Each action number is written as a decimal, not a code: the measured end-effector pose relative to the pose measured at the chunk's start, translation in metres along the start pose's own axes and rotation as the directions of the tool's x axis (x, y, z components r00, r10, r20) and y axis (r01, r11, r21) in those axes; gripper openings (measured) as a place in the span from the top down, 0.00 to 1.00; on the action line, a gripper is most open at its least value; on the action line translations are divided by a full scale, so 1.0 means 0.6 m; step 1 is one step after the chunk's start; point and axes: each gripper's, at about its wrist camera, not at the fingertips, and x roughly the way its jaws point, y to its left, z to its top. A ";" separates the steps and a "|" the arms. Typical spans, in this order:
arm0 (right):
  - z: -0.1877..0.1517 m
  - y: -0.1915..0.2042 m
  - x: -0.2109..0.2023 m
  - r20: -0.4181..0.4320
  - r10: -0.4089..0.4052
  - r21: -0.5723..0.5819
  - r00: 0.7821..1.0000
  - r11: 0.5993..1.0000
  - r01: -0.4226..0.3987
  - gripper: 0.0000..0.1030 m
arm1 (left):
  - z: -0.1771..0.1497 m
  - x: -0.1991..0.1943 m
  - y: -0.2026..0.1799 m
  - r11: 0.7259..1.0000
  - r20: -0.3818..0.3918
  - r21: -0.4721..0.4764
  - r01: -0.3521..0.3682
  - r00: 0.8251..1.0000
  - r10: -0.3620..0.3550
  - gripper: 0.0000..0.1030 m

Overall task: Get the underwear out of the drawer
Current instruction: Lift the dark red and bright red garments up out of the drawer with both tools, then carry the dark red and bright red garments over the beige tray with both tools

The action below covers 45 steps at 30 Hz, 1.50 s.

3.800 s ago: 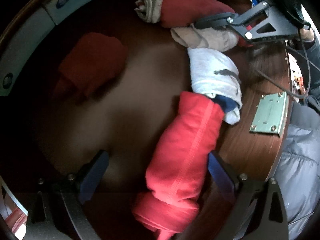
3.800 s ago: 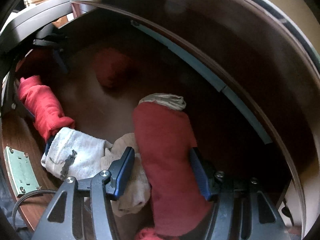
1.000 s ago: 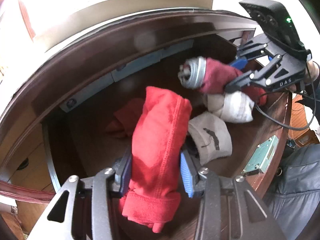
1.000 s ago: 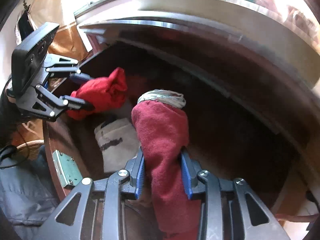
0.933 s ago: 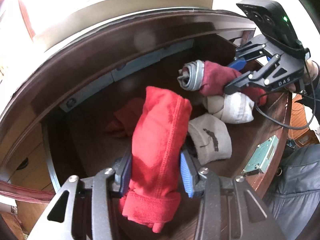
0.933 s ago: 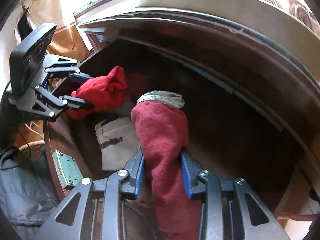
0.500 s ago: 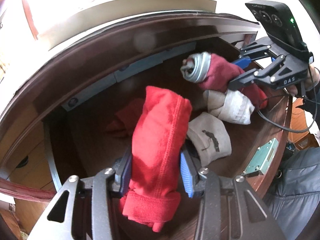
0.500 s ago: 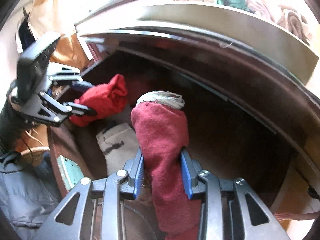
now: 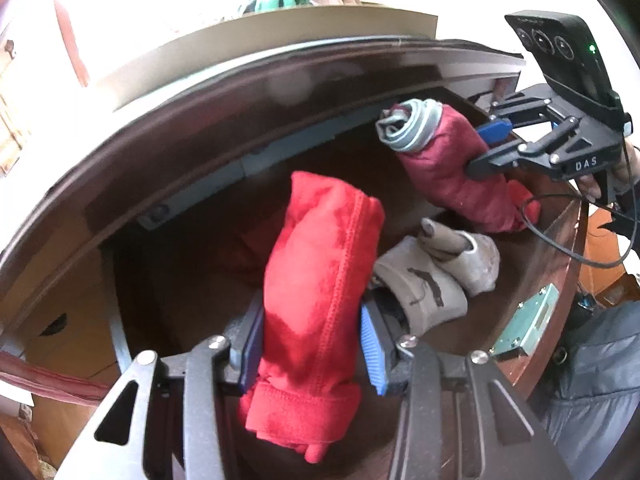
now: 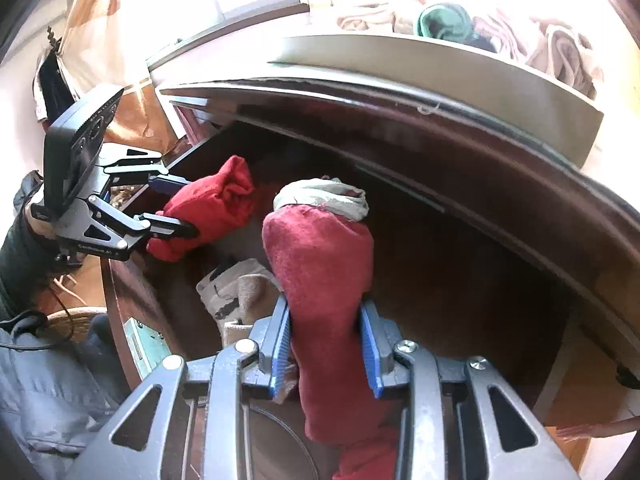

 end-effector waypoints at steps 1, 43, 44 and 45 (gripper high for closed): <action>0.000 0.000 -0.003 0.009 -0.004 -0.001 1.000 1.000 0.004 0.67 | -0.001 -0.003 -0.002 1.000 0.012 -0.005 -0.007 1.000 0.008 0.59; 0.027 0.019 0.009 0.042 -0.083 -0.030 0.996 0.996 0.084 0.44 | 0.010 -0.062 -0.034 0.980 0.247 -0.158 -0.121 0.956 0.158 0.60; 0.030 0.019 0.015 0.026 -0.088 -0.034 0.996 0.995 0.089 0.44 | 0.008 -0.062 -0.034 0.980 0.247 -0.158 -0.119 0.956 0.156 0.60; 0.035 0.020 0.024 0.004 -0.101 -0.046 0.995 0.994 0.101 0.44 | 0.008 -0.061 -0.034 0.980 0.247 -0.159 -0.116 0.957 0.154 0.60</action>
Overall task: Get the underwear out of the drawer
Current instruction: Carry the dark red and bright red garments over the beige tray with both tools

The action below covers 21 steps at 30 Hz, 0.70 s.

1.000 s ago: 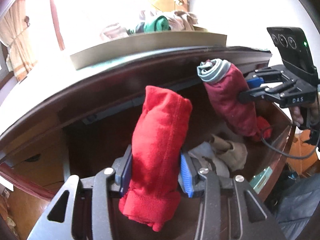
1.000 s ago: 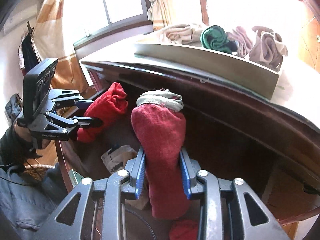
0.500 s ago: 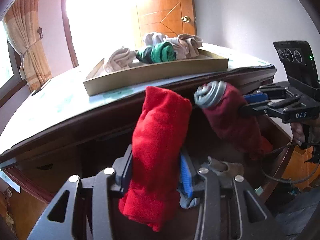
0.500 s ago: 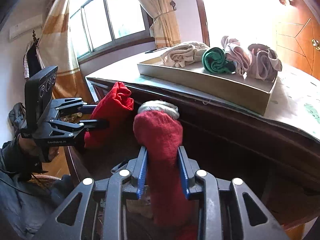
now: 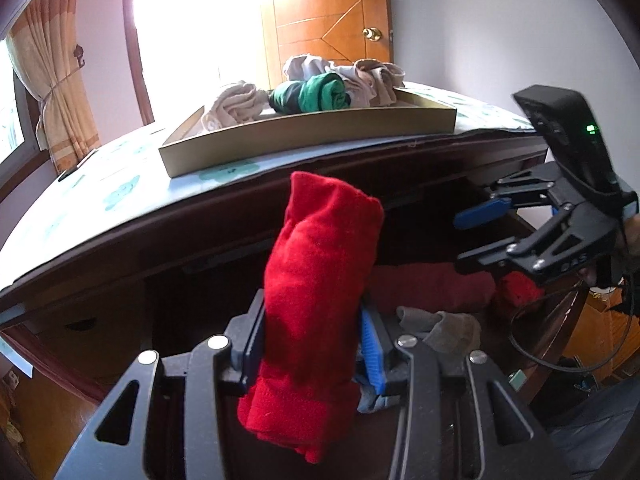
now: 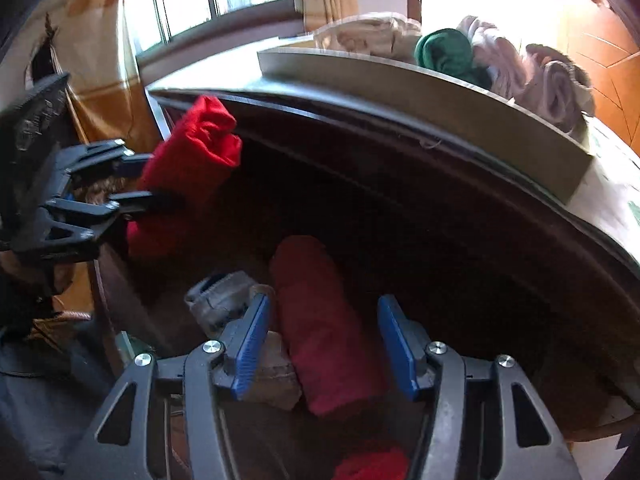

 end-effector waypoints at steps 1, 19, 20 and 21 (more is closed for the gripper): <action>0.005 0.003 0.009 -0.024 -0.014 -0.016 1.000 1.000 0.014 0.44 | -0.001 0.001 0.000 1.000 -0.001 -0.002 0.002 1.000 -0.002 0.60; 0.038 0.034 0.106 -0.188 -0.048 -0.122 0.981 0.992 0.025 0.72 | -0.004 0.000 0.001 0.999 0.018 -0.036 0.012 1.000 -0.011 0.60; 0.036 0.035 0.094 -0.158 -0.041 -0.117 0.987 0.993 0.023 0.73 | -0.003 -0.002 0.003 0.999 0.022 -0.043 0.010 1.000 -0.009 0.60; 0.036 0.037 0.081 -0.125 -0.033 -0.108 0.992 0.994 0.020 0.73 | -0.002 -0.005 0.003 0.999 0.026 -0.047 0.007 1.000 -0.006 0.60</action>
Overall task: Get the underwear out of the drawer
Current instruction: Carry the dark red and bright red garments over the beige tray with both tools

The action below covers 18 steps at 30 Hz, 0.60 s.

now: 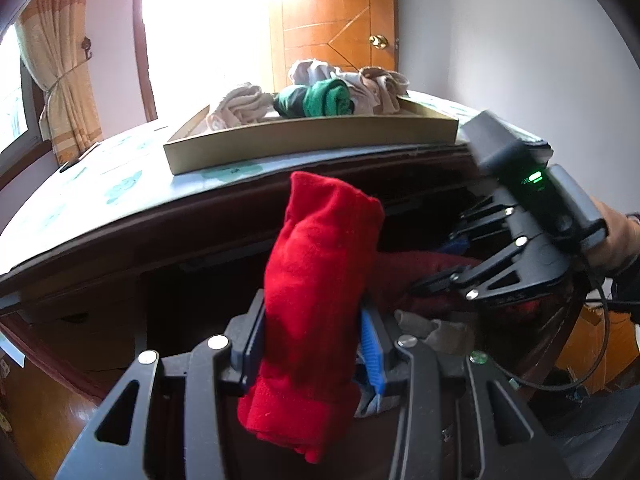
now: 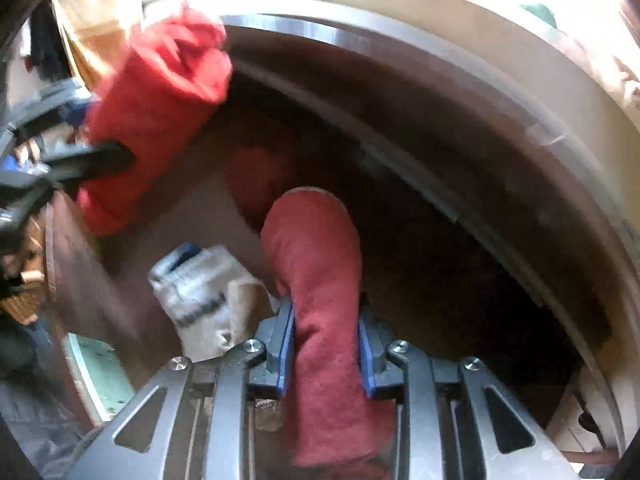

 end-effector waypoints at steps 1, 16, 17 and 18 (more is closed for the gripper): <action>-0.003 0.003 -0.013 0.034 0.000 0.002 0.999 1.000 0.000 0.73 | 0.001 -0.002 0.000 1.000 0.004 -0.002 -0.004 1.000 0.004 0.60; -0.048 0.057 -0.151 0.344 -0.038 0.001 0.938 0.999 0.040 0.73 | 0.024 -0.036 0.013 0.998 0.092 -0.049 -0.040 0.995 0.045 0.60; -0.050 0.056 -0.158 0.356 -0.036 -0.001 0.934 0.999 0.039 0.73 | 0.025 -0.038 0.014 0.998 0.099 -0.052 -0.041 0.994 0.046 0.60; -0.049 0.059 -0.167 0.367 -0.032 -0.001 0.930 0.999 0.035 0.73 | 0.027 -0.041 0.015 0.998 0.104 -0.054 -0.041 0.993 0.047 0.60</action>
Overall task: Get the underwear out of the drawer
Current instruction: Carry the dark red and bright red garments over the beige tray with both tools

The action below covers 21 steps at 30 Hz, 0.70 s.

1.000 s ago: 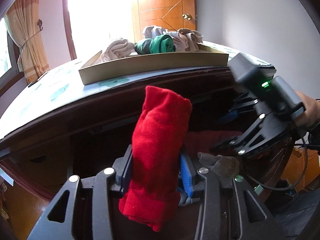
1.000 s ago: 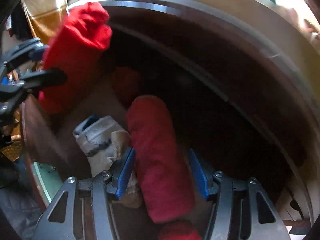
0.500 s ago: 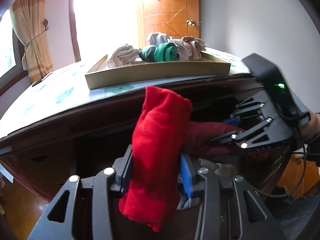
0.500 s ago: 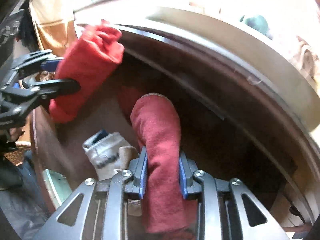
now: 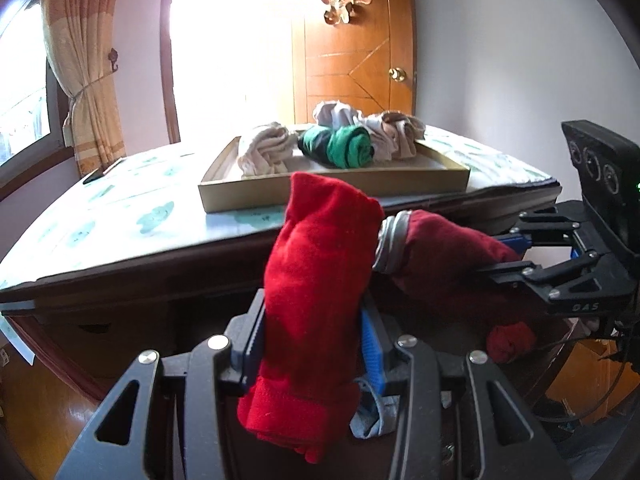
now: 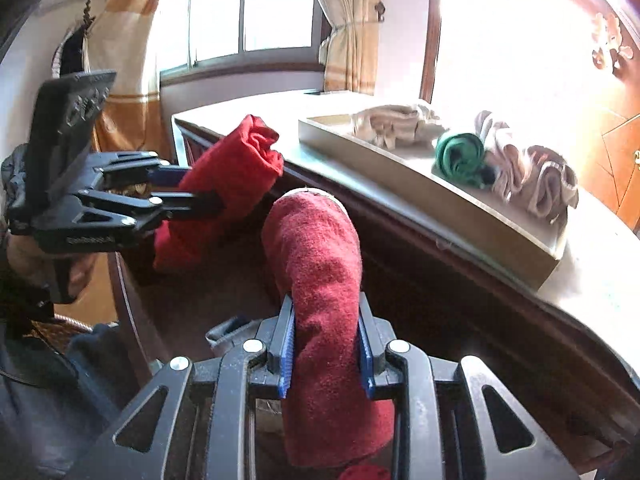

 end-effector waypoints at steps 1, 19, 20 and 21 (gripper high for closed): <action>0.003 -0.007 -0.007 0.012 -0.001 -0.001 1.000 1.000 0.001 0.73 | 0.003 -0.003 0.001 1.000 0.009 -0.004 -0.001 1.000 0.001 0.60; 0.060 -0.068 -0.062 0.175 0.000 0.114 0.985 0.993 -0.021 0.73 | 0.085 -0.007 0.012 1.000 0.083 -0.009 0.020 0.996 -0.019 0.60; 0.063 -0.074 -0.062 0.177 -0.003 0.122 0.984 0.992 -0.019 0.73 | 0.090 -0.003 0.013 1.000 0.080 -0.009 0.022 0.997 -0.021 0.60; 0.065 -0.079 -0.063 0.181 -0.008 0.131 0.983 0.991 -0.016 0.73 | 0.097 0.001 0.012 1.000 0.079 -0.006 0.022 0.997 -0.021 0.60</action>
